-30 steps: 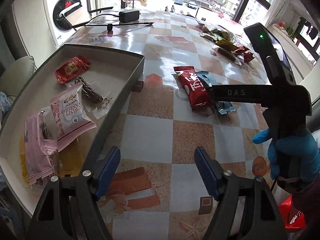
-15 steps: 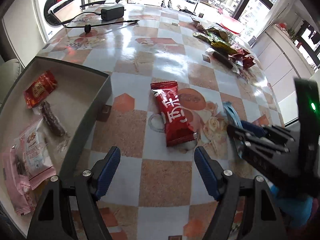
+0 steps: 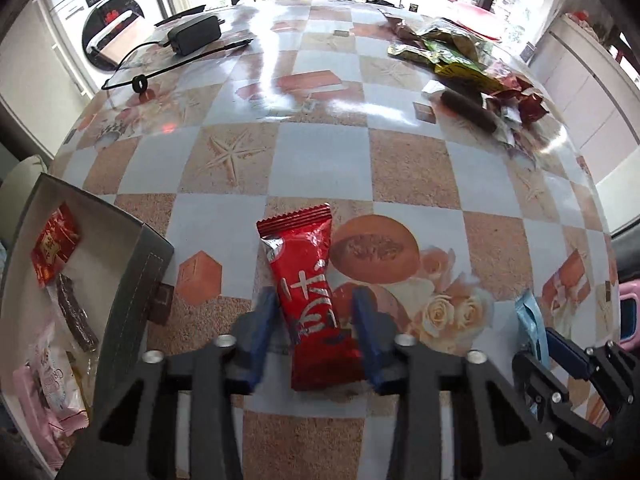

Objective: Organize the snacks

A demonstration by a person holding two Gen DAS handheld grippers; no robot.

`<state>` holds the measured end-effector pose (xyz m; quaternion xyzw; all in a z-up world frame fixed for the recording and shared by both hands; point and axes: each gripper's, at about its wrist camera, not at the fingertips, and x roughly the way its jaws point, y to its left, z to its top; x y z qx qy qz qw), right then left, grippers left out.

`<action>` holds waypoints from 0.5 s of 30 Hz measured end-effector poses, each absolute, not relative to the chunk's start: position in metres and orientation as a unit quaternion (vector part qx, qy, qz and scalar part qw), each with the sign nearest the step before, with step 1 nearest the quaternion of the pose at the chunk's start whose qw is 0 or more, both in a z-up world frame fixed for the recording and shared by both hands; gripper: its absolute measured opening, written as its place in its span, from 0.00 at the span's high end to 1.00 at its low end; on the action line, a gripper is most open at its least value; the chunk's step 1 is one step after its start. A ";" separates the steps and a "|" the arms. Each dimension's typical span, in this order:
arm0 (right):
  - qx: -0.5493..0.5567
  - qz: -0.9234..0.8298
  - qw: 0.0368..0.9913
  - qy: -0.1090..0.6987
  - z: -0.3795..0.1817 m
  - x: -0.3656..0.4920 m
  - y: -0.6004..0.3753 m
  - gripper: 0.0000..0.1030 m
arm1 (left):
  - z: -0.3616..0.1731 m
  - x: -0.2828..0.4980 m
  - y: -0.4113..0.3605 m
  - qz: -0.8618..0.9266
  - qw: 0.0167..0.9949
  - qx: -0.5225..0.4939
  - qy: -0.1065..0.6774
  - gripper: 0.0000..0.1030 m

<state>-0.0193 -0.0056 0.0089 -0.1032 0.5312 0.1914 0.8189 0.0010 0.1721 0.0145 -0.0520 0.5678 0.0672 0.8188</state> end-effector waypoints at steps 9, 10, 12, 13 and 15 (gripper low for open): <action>-0.125 0.201 0.821 0.519 0.009 -0.064 -0.016 0.72 | 0.014 -0.111 0.140 -0.013 0.843 0.014 0.538 0.75; -0.126 0.202 0.822 0.517 0.009 -0.070 -0.018 0.72 | 0.014 -0.123 0.142 -0.008 0.844 0.011 0.536 0.73; -0.127 0.203 0.825 0.512 0.008 -0.082 -0.022 0.72 | 0.014 -0.132 0.146 0.003 0.844 0.005 0.536 0.58; -0.126 0.201 0.826 0.511 0.008 -0.086 -0.023 0.72 | 0.013 -0.134 0.147 0.011 0.844 0.004 0.536 0.40; -0.119 0.197 0.829 0.510 0.008 -0.089 -0.025 0.69 | 0.011 -0.132 0.150 0.024 0.842 -0.001 0.539 0.28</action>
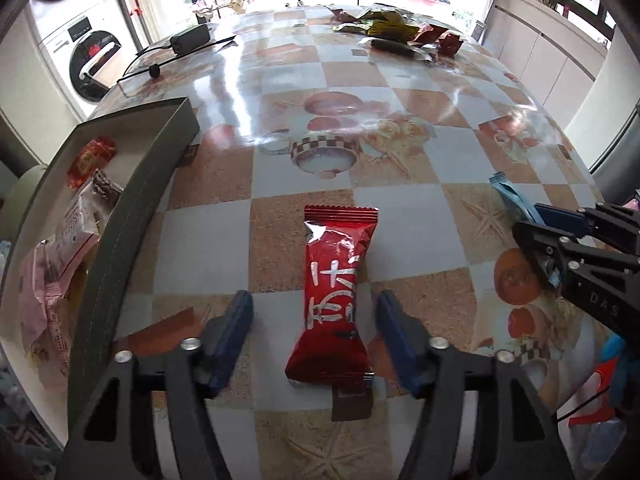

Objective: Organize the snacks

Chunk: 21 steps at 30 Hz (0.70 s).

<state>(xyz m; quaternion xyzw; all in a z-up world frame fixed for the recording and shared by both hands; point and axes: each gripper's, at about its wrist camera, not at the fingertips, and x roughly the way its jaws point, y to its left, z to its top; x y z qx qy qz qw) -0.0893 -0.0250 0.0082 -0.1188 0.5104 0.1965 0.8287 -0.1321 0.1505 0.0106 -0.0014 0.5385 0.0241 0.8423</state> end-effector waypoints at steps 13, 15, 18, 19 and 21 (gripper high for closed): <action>-0.100 0.155 0.844 0.504 -0.005 -0.074 -0.026 0.00 | -0.001 -0.112 0.149 0.010 0.856 -0.010 0.516 0.00; -0.101 0.160 0.848 0.496 -0.006 -0.075 -0.026 0.00 | -0.002 -0.112 0.149 0.003 0.861 -0.006 0.509 0.00; -0.099 0.163 0.857 0.479 -0.007 -0.079 -0.026 0.00 | -0.003 -0.114 0.147 0.003 0.872 -0.007 0.490 0.00; -0.099 0.164 0.858 0.476 -0.007 -0.079 -0.026 0.00 | -0.004 -0.115 0.146 0.004 0.877 -0.006 0.480 0.00; -0.099 0.166 0.860 0.472 -0.007 -0.079 -0.027 0.00 | -0.005 -0.118 0.145 0.004 0.884 -0.006 0.468 0.00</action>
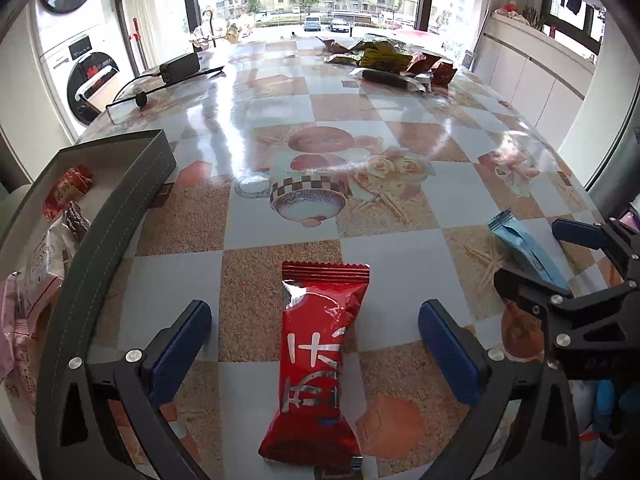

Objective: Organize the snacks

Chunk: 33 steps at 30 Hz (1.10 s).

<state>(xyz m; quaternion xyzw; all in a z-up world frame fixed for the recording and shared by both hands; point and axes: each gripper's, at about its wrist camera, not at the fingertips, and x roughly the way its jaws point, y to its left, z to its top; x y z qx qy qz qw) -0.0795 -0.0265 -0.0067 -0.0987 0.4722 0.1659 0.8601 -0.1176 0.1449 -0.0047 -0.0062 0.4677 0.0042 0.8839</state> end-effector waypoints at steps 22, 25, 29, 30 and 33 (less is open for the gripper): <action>-0.097 0.172 0.865 0.462 -0.008 -0.080 -0.028 0.00 | -0.004 -0.122 0.144 0.010 0.891 -0.010 0.454 0.00; -0.097 0.172 0.865 0.462 -0.008 -0.080 -0.028 0.00 | -0.004 -0.122 0.144 0.010 0.891 -0.010 0.454 0.00; -0.097 0.172 0.865 0.462 -0.008 -0.080 -0.028 0.00 | -0.004 -0.122 0.145 0.010 0.891 -0.010 0.454 0.00; -0.097 0.172 0.865 0.462 -0.008 -0.080 -0.028 0.00 | -0.004 -0.122 0.145 0.010 0.891 -0.010 0.454 0.00; -0.097 0.172 0.865 0.462 -0.008 -0.080 -0.028 0.00 | -0.004 -0.122 0.145 0.010 0.891 -0.010 0.454 0.00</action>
